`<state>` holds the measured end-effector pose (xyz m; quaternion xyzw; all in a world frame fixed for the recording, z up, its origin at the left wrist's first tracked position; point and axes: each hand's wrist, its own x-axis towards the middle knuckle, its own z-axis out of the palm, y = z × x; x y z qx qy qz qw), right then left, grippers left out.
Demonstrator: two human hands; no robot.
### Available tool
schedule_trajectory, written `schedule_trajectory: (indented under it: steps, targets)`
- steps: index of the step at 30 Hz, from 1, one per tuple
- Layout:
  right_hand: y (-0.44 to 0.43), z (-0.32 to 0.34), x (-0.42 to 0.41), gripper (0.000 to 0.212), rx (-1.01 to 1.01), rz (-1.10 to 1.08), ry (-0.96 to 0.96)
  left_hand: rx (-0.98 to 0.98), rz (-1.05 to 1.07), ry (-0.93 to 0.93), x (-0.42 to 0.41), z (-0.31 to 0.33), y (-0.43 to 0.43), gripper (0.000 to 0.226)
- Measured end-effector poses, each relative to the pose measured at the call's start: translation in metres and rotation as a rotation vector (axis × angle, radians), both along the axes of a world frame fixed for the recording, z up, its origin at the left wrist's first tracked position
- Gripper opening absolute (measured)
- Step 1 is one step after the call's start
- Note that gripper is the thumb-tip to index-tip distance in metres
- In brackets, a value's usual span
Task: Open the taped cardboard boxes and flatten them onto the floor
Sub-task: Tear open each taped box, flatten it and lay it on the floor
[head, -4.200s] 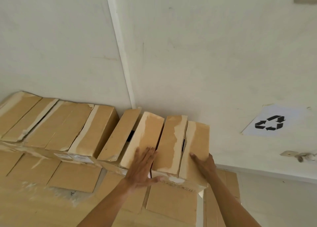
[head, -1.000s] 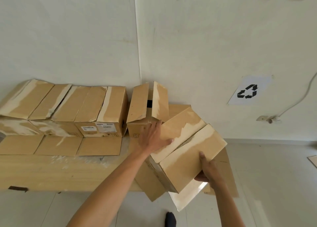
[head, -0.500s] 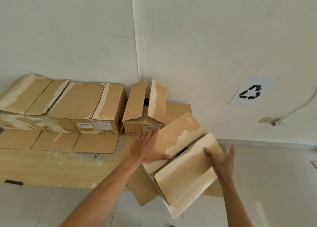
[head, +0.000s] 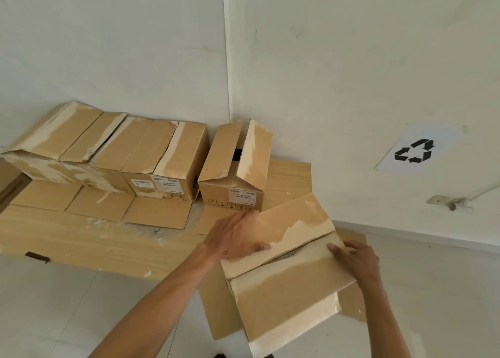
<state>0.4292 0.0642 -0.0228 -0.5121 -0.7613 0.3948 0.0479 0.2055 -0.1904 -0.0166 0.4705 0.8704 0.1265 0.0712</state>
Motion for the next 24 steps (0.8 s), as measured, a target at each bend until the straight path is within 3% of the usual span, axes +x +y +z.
schedule_trajectory:
  steps: [3, 9, 11, 13, 16, 18, 22, 24]
  targets:
    - [-0.005, -0.005, 0.008, 0.029, 0.035, -0.105, -0.107, -0.122, 0.004, -0.063, 0.01, -0.028, 0.002, 0.107]
    - [-0.018, -0.03, 0.01, 0.034, -0.005, -0.17, -0.109, -0.172, 0.268, -0.05, 0.038, -0.063, -0.002, 0.091]
    - [-0.016, -0.032, 0.011, 0.036, -0.01, -0.181, -0.103, -0.123, 0.487, -0.133, 0.046, -0.059, -0.001, 0.104]
    - [-0.014, -0.034, 0.012, 0.036, -0.021, -0.178, -0.114, -0.044, 0.628, -0.356, 0.054, -0.051, -0.004, 0.128]
    - [-0.012, -0.034, 0.013, 0.036, -0.028, -0.172, -0.137, 0.004, 0.435, -0.453, 0.062, -0.049, -0.019, 0.148]
    - [-0.014, -0.032, 0.012, 0.034, -0.028, -0.141, -0.154, -0.11, 0.25, -0.424, 0.062, -0.052, -0.03, 0.151]
    - [-0.017, -0.033, 0.004, 0.048, -0.05, -0.069, -0.168, -0.177, 0.18, -0.442, 0.053, -0.051, -0.034, 0.12]
    - [-0.017, -0.031, -0.002, 0.057, -0.088, -0.052, -0.144, -0.146, 0.192, -0.558, 0.044, -0.034, -0.032, 0.109]
